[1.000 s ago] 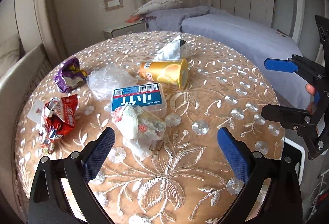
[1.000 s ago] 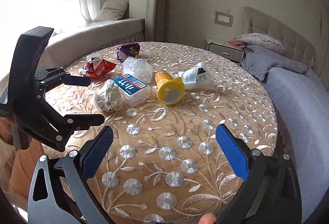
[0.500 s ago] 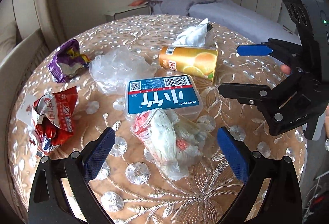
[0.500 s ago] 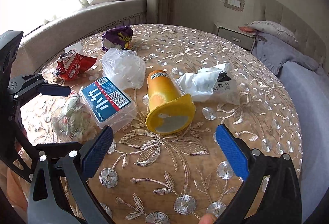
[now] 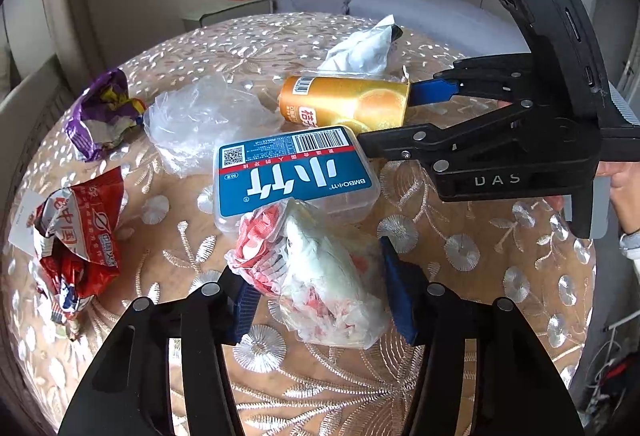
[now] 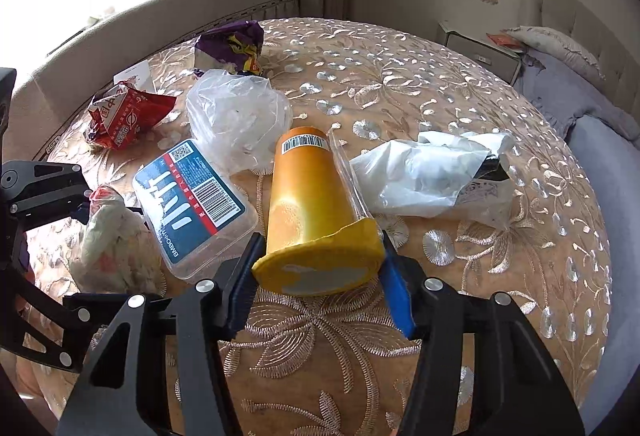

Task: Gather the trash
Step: 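Grasp the white-and-red wrapper bundle with the left tool while the right tool grasps the yellow cup, then carry the wrapper bundle and yellow cup over the white bin with both tools, then open both tools to drop the bundle and cup into the bin, then move both tools back over the table, then grasp the blue-and-white box with the left tool while the right tool grasps the white tissue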

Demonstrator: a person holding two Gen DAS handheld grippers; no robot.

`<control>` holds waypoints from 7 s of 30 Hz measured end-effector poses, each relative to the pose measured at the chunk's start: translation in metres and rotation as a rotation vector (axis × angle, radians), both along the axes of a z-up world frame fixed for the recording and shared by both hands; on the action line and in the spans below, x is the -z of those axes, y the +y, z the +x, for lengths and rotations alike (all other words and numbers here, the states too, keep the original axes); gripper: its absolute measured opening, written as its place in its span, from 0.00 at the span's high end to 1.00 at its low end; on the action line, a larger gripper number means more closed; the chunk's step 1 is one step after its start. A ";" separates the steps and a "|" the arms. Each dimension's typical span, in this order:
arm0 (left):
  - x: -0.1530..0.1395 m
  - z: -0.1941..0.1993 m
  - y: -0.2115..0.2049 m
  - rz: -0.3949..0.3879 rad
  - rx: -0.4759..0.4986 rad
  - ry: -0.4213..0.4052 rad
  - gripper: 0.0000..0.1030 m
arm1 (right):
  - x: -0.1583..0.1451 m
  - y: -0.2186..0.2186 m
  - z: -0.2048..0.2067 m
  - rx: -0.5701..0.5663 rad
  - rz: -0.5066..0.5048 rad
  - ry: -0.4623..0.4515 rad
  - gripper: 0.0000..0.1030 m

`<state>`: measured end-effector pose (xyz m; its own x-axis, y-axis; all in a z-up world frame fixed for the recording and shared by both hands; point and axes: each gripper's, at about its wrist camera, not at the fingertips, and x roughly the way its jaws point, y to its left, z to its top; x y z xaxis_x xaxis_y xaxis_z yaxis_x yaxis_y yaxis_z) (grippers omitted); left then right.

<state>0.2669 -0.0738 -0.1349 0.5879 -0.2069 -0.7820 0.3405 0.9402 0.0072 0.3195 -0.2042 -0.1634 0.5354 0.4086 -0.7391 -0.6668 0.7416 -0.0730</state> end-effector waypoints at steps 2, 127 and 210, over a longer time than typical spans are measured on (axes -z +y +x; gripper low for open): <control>-0.001 -0.003 -0.001 0.003 -0.001 -0.008 0.49 | -0.002 0.000 -0.004 -0.006 0.007 0.001 0.46; 0.003 -0.181 -0.282 0.090 1.009 -0.236 0.05 | 0.033 -0.295 -0.295 0.315 0.029 -0.103 0.04; -0.020 0.041 -0.014 0.092 -0.010 -0.068 0.10 | -0.033 -0.066 0.024 -0.067 0.094 -0.118 0.59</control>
<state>0.3078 -0.0877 -0.1147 0.6418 -0.1299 -0.7558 0.3266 0.9380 0.1162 0.3437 -0.2698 -0.1309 0.5854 0.5109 -0.6296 -0.7060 0.7029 -0.0861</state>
